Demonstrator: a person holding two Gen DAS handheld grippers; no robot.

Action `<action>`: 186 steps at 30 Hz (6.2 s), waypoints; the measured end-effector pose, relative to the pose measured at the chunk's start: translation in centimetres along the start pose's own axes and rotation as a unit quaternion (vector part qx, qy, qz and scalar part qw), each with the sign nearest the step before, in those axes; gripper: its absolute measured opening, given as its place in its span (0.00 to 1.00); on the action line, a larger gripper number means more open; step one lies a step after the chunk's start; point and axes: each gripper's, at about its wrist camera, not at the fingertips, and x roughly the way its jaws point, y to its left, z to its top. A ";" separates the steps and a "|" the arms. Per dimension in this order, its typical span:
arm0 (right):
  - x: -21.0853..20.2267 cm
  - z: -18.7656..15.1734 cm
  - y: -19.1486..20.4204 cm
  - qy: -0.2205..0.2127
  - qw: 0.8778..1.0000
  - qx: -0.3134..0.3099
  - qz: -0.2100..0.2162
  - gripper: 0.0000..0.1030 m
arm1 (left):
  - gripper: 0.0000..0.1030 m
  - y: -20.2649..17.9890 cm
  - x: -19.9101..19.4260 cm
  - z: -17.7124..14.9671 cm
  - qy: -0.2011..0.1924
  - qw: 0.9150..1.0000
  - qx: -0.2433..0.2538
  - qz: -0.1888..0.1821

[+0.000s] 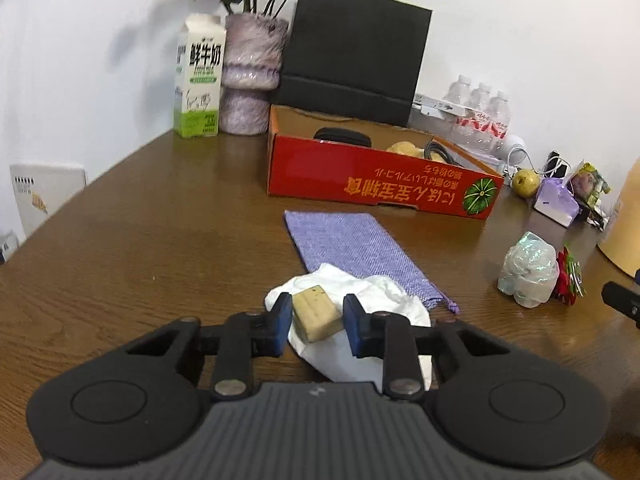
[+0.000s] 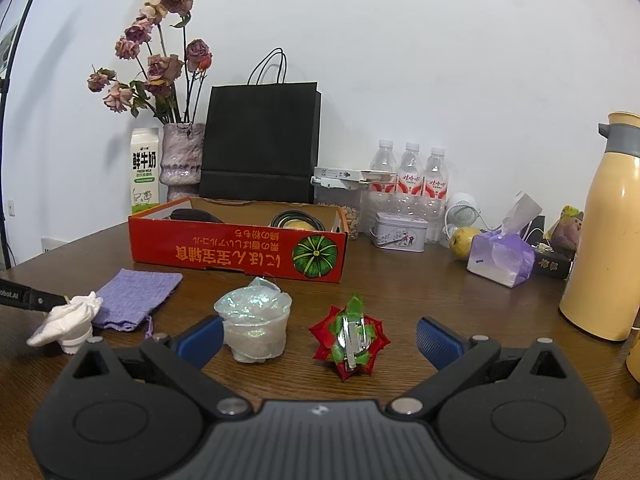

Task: Organize objects
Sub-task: 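Grasp the beige block with the left tool while the right tool grasps the gift bow, then carry the beige block in the left tool while the right tool carries the bow to the box, then open the left tool over the box while the right tool releases the bow inside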

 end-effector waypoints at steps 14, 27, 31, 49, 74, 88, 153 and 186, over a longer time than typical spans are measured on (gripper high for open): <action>9.9 0.7 -5.0 0.156 0.985 0.070 0.035 0.43 | 0.27 0.5 -0.2 0.0 -0.005 1.000 -0.013 0.006; 0.9 0.5 -1.7 -0.024 0.999 0.022 0.036 0.33 | 0.27 0.4 -0.6 0.0 -0.014 1.000 -0.008 0.007; 0.1 0.7 -0.3 -0.034 0.999 -0.014 0.035 0.33 | 0.27 0.2 -0.8 -0.1 -0.019 1.000 -0.003 0.010; 0.3 0.8 2.7 -0.039 0.997 -0.014 0.059 0.33 | 0.27 -5.1 -4.2 -0.7 -0.116 0.991 0.055 0.031; 4.5 7.4 5.3 -0.052 0.994 0.011 0.091 0.33 | 0.27 -8.4 -1.5 6.6 -0.139 0.989 0.053 0.005; 9.7 10.3 5.1 -0.031 0.994 0.033 0.100 0.33 | 0.27 -8.5 2.5 10.8 -0.131 0.991 0.040 0.011; 29.7 15.2 4.3 0.057 0.994 0.008 0.096 0.34 | 0.28 -5.2 19.6 19.9 -0.078 0.996 0.035 0.033; 25.9 15.9 4.9 0.038 0.996 -0.005 0.083 1.00 | 1.00 -4.8 16.2 19.4 -0.111 0.991 0.016 0.068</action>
